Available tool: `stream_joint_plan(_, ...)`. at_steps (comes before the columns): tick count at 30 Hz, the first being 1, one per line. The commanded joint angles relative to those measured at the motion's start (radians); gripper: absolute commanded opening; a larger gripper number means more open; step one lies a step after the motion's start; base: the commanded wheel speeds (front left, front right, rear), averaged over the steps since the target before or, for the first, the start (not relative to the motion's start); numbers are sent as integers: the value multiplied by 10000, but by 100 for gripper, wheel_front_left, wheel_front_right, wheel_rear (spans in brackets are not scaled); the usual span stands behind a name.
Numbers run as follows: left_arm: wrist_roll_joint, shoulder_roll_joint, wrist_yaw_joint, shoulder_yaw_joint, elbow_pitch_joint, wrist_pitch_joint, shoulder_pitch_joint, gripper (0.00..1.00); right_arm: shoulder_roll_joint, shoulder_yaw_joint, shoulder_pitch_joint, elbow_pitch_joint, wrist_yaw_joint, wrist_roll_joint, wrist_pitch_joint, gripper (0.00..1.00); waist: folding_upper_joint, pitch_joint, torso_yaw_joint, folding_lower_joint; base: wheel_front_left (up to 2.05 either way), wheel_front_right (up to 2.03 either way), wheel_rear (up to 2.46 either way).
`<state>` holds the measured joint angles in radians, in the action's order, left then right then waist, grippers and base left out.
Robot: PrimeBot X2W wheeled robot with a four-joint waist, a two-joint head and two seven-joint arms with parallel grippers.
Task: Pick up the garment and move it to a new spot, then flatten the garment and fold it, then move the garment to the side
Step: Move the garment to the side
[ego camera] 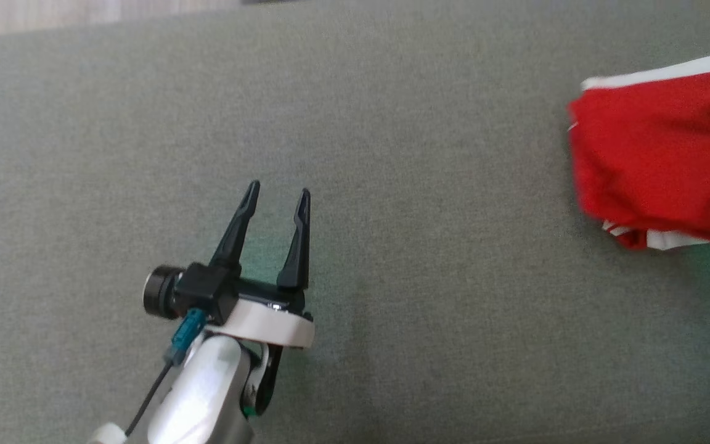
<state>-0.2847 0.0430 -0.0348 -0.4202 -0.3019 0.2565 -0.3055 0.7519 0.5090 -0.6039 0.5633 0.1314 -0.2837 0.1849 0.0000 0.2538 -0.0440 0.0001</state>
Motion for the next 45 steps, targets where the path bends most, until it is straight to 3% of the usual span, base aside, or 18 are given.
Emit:
stream_joint_plan(1,127,72,18,325,315,53,-410,100,648,-144,129,-155,-7,-100,23,0,0,330,-30,-1,0,0,0)
stream_joint_plan(8,188,72,122,401,277,53,-700,100,1110,-420,116,536,-7,-75,-79,0,0,849,85,-1,0,0,0)
stream_joint_plan(18,246,72,207,486,181,53,-892,100,787,-650,-182,1220,-7,211,-331,0,0,981,187,-1,0,0,0)
stream_joint_plan(19,234,72,195,499,158,53,-902,100,716,-848,-270,1310,-7,318,-516,100,0,922,200,-1,0,0,0)
stream_joint_plan(27,206,72,145,679,180,53,-699,100,242,-1726,-435,1246,-7,593,-1081,100,0,351,140,-1,0,0,0)
stream_joint_plan(33,141,72,34,1062,544,53,-250,100,-716,-2727,-367,179,-7,756,-2079,100,0,-599,72,-1,0,0,0)
stream_joint_plan(38,183,72,22,1407,731,53,143,100,-2175,-3813,267,-1010,-7,583,-2624,100,0,-1297,125,-1,0,0,0)
stream_joint_plan(45,-75,72,100,1685,894,53,784,100,-4861,-5231,2125,-3148,-7,18,-2959,100,0,-2019,301,-1,0,0,0)
